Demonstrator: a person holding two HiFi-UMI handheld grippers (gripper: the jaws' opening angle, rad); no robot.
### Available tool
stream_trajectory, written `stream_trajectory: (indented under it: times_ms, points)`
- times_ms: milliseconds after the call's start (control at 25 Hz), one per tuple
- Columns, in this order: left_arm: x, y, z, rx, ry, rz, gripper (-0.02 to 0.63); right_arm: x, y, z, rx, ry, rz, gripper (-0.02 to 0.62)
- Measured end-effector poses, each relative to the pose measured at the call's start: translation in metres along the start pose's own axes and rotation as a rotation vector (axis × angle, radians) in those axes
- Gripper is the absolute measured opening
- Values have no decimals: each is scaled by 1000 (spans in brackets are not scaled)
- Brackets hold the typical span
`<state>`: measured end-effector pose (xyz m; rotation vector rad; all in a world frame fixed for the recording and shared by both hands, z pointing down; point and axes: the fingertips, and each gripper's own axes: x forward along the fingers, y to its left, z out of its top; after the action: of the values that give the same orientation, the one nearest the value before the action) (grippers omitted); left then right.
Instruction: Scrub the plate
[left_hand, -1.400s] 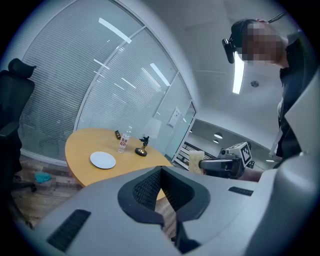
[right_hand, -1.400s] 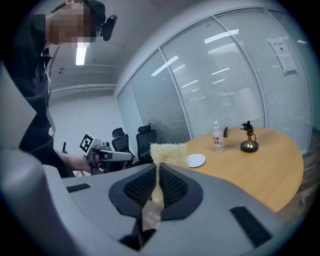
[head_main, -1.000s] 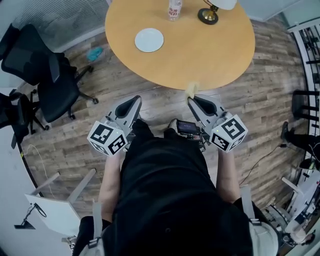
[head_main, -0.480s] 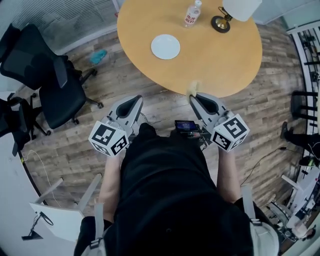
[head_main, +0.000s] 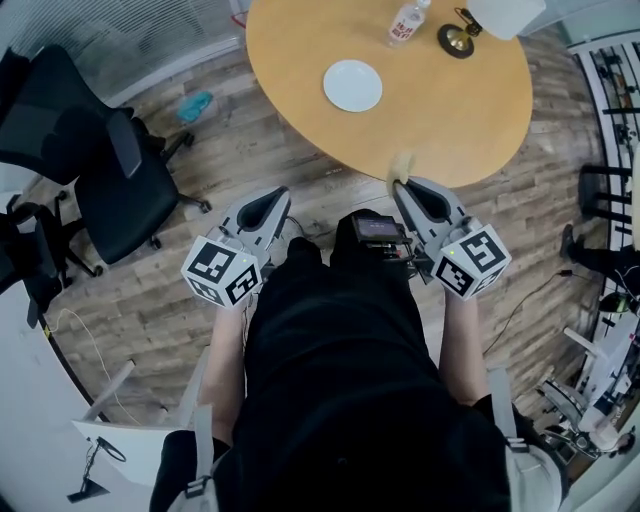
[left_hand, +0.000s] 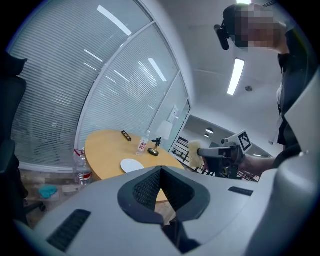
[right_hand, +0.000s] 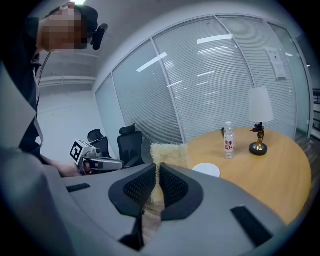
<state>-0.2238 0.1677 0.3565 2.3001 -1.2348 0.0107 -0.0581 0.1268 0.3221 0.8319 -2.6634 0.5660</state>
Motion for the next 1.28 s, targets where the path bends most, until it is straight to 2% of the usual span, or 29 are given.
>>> stream_trajectory:
  times_ms: [320,600,680,840,920,1120,1280]
  points:
    - [27,12,0,-80,30,8,11,11,-24,7,14,2,-5,32]
    - [67,18,5,-146,73,34,11,27,-60,30,13,-30,49,34]
    - [83,22,6,-216,63,32,11,28,-71,33,14,-32,65,34]
    - [122,25,-1,-429,43,18,11,22,-97,36,21,-31,104,34]
    - [137,27,-9,-510,38,36,11,21,-109,33,35,-28,128,34]
    - [163,27,-26,-556,64,105,11,23,-125,19,61,1,202,34]
    - [179,32,-42,-686,48,140,11,26,-134,8,75,30,226,34]
